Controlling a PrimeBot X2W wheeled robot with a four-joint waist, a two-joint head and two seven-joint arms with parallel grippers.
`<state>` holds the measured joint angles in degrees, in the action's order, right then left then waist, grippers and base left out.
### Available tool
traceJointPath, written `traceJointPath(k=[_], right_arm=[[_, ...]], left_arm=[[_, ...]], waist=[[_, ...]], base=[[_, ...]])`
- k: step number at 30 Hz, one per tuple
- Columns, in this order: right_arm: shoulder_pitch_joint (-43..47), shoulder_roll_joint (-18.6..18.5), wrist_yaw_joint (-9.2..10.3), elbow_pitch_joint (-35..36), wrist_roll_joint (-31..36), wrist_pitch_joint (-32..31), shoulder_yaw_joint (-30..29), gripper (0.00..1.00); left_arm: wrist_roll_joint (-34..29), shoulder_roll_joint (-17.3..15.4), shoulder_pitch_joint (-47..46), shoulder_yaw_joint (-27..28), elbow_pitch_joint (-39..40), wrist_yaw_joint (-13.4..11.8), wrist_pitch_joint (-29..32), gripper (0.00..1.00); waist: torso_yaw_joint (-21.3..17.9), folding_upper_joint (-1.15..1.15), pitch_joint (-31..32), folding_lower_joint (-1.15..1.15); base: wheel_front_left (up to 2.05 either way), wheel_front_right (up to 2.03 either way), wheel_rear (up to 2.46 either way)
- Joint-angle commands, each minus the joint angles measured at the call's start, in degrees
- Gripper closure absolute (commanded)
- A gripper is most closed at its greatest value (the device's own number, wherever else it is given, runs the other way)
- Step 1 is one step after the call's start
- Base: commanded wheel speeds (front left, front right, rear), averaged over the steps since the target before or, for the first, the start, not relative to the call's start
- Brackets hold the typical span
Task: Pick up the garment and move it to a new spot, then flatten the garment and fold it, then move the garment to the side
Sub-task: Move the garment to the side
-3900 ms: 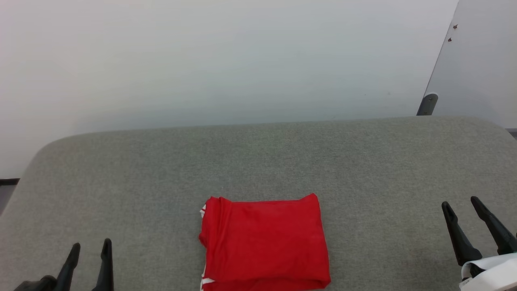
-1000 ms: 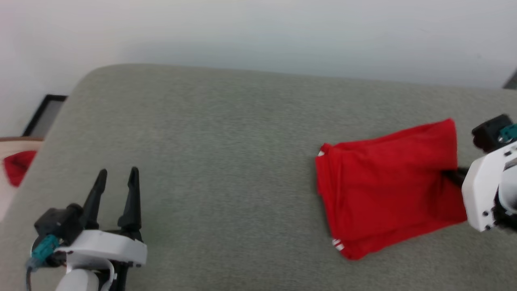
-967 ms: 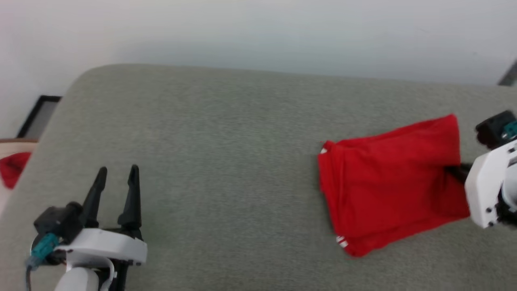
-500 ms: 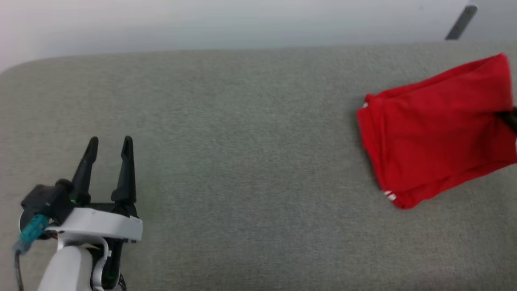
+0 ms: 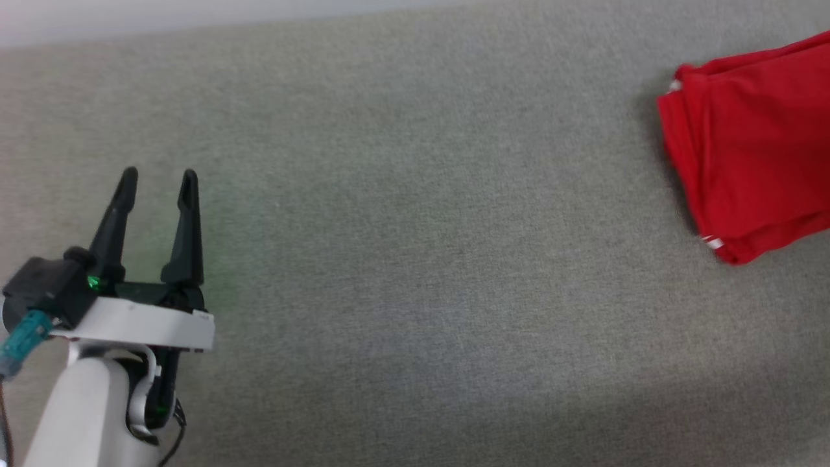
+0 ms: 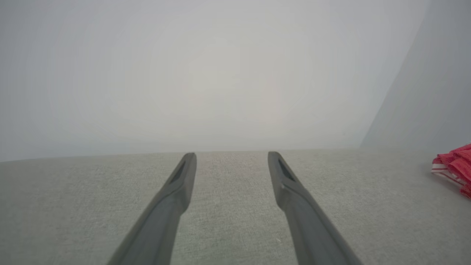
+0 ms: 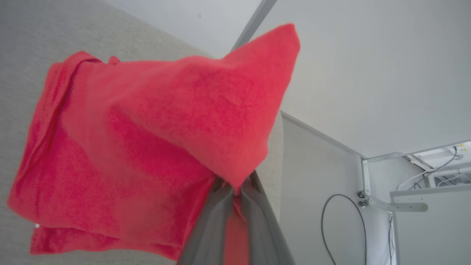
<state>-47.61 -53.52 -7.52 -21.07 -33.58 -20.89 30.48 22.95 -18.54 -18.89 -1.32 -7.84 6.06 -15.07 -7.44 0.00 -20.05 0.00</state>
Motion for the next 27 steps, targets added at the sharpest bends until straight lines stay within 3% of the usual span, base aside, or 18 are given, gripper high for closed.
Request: traceJointPath(k=[1, 10, 27], right_arm=[[-1.5, 0.0, 0.06, -1.0, 1.5, 1.0, 0.1, 1.00], [-4.6, 0.2, 0.06, -8.9, 7.9, 5.3, -1.5, 1.00], [-7.3, 6.8, 0.06, -22.6, 15.6, 11.8, -4.8, 1.00]], left_arm=[[-0.7, -0.6, -1.1, 0.1, 0.3, 0.3, 0.0, 0.00], [-1.0, -1.3, -3.7, -1.1, 0.9, 0.5, 0.2, 0.00], [-0.5, -2.4, -5.7, -2.3, 1.2, 0.4, 0.5, 0.00]], waist=[[-2.5, 0.00, -3.2, 0.00], [-3.9, 0.00, -7.4, 0.00], [-4.2, 0.00, -10.6, 0.00]], base=[[0.00, 0.00, 0.00], [0.00, 0.00, 0.00], [0.00, 0.00, 0.00]])
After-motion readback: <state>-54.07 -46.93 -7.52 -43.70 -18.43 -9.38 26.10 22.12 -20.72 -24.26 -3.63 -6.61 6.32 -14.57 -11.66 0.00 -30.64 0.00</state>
